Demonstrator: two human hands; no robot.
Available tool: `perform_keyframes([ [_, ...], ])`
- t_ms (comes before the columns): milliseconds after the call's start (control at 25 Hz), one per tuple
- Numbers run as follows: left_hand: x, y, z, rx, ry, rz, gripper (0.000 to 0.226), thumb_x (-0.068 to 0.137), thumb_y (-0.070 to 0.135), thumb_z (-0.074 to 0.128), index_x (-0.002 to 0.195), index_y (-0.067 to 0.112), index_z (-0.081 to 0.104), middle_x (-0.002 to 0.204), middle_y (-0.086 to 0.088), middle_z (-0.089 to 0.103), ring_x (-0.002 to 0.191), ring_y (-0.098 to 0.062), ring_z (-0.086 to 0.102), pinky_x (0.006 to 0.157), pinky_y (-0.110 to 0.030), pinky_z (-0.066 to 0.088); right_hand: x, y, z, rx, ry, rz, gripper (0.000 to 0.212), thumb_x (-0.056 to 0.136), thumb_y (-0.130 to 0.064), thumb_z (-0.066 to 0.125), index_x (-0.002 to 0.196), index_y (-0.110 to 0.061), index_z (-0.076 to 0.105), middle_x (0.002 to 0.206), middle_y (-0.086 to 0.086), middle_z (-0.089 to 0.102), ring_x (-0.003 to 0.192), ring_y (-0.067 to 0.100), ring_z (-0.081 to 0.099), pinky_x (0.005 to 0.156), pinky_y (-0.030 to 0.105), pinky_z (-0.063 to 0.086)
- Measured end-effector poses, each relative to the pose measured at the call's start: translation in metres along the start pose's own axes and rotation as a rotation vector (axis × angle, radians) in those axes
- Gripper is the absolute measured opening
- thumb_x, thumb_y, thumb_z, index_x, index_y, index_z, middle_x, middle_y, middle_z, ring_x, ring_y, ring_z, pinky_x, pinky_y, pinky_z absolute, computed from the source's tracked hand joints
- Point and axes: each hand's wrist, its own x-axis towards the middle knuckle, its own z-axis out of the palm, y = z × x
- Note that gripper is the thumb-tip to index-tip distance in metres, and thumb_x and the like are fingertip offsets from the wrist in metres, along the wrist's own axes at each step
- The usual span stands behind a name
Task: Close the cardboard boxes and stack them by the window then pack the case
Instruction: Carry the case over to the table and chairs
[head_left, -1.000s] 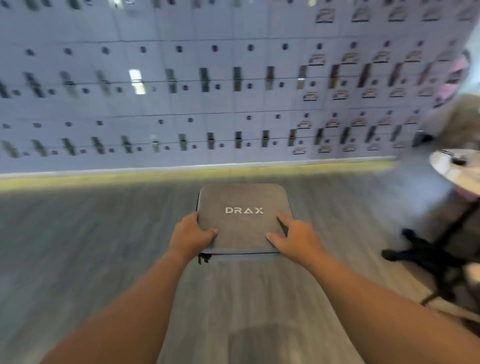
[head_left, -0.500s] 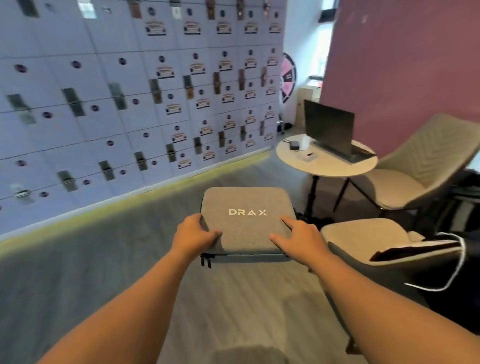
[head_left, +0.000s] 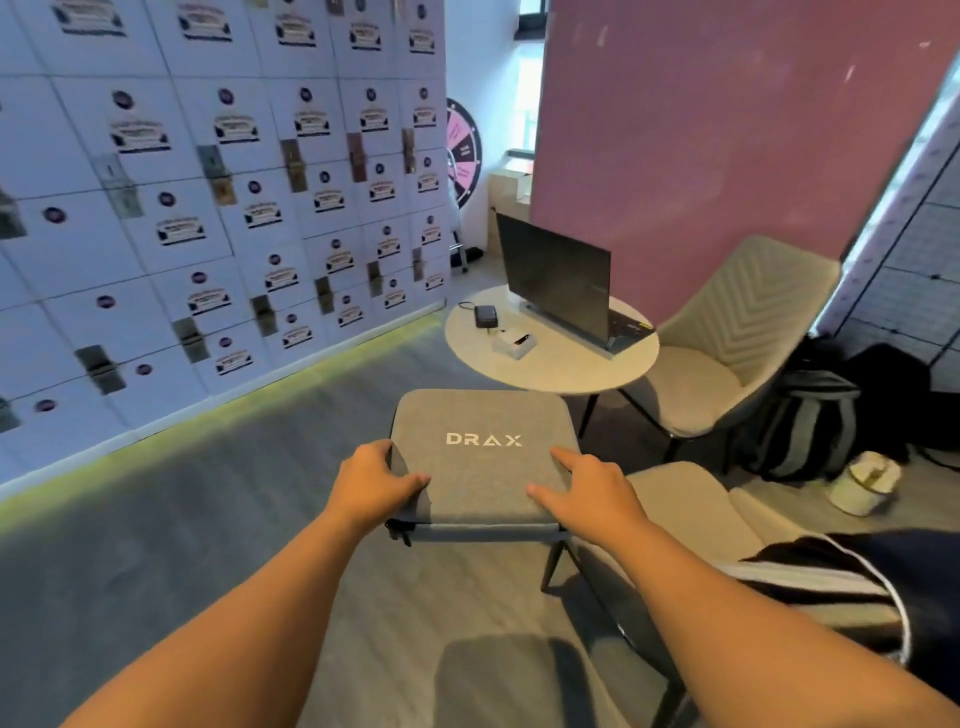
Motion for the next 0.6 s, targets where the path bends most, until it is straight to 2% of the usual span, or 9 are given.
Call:
perform_keyframes([
  [200,0.099,0.013,0.008,0.0,-0.036,0.022,0.046,0.078,0.037,0.081,0.116,0.015,0.066,0.104,-0.002,0.071,0.094,-0.022,0.066,0.081,-0.041,0.059,0.085,0.004,-0.008,-0.008,0.022,0.032,0.077,0.073,-0.069,0.063,0.141,-0.034,0.052,0.128,-0.003,0.066,0.114,0.025,0.062,0.083,0.035,0.05],
  [440,0.218,0.006,0.031,0.033,-0.152,0.033,0.046,0.079,0.035,0.081,0.118,0.016,0.065,0.102,0.001,0.068,0.094,-0.02,0.064,0.081,-0.038,0.058,0.178,0.016,0.014,0.038,0.018,0.136,0.084,0.074,-0.069,0.065,0.147,-0.033,0.046,0.131,-0.004,0.064,0.115,0.021,0.061,0.079,0.026,0.046],
  [600,0.297,0.002,0.046,0.054,-0.217,0.035,0.049,0.08,0.032,0.081,0.123,0.015,0.063,0.11,-0.001,0.069,0.101,-0.023,0.064,0.088,-0.04,0.056,0.242,0.022,0.033,0.06,0.012,0.202,0.083,0.076,-0.068,0.066,0.148,-0.032,0.046,0.131,-0.003,0.063,0.115,0.02,0.061,0.078,0.023,0.044],
])
